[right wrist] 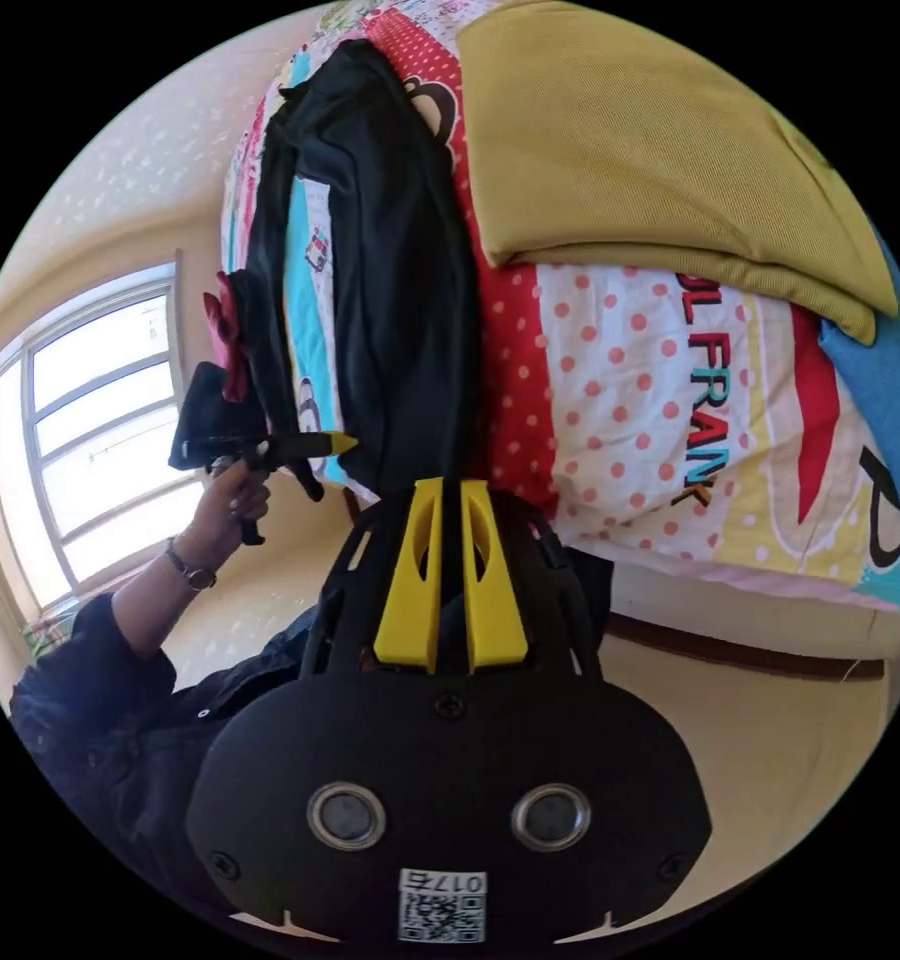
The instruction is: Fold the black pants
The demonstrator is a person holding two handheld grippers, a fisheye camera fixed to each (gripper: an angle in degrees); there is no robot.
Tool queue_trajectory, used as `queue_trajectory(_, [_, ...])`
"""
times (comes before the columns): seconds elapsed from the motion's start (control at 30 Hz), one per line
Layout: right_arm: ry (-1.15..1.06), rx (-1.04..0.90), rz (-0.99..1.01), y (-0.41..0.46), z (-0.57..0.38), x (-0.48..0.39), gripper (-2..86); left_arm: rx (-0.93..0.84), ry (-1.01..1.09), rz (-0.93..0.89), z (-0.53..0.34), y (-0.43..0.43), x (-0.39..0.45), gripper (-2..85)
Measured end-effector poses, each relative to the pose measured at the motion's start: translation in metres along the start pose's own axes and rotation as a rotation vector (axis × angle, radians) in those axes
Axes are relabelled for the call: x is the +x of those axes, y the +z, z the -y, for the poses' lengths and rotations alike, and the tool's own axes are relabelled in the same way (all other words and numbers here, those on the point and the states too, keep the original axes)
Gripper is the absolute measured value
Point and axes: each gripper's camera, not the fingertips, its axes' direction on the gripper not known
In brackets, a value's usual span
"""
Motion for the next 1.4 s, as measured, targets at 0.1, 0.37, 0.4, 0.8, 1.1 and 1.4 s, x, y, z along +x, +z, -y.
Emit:
queue_trajectory(0.1, [-0.156, -0.035, 0.439, -0.059, -0.026, 0.007, 3.3, -0.173, 0.215, -0.388, -0.032, -0.006, 0.006, 0.3])
queue_trajectory(0.37, [0.001, 0.017, 0.289, -0.169, -0.088, 0.090, 3.0, 0.108, -0.186, -0.443, -0.172, -0.065, -0.094, 0.6])
queue_trajectory(0.4, [0.026, 0.037, 0.284, -0.174, -0.090, 0.093, 3.0, 0.138, -0.232, -0.465, -0.190, -0.068, -0.103, 2.6])
queue_trajectory(0.8, [-0.467, -0.103, 0.357, -0.220, -0.099, -0.032, 3.1, 0.096, 0.057, -0.219, -0.181, -0.158, 0.058, 16.3])
queue_trajectory(1.1, [-0.534, -0.196, 0.311, -0.230, -0.092, -0.049, 2.5, -0.091, 0.058, -0.008, -0.193, -0.138, 0.109, 3.8])
queue_trajectory(1.4, [-0.170, 0.019, 0.382, -0.275, -0.097, 0.047, 0.9, -0.072, 0.004, -0.318, -0.244, -0.214, 0.067, 3.5])
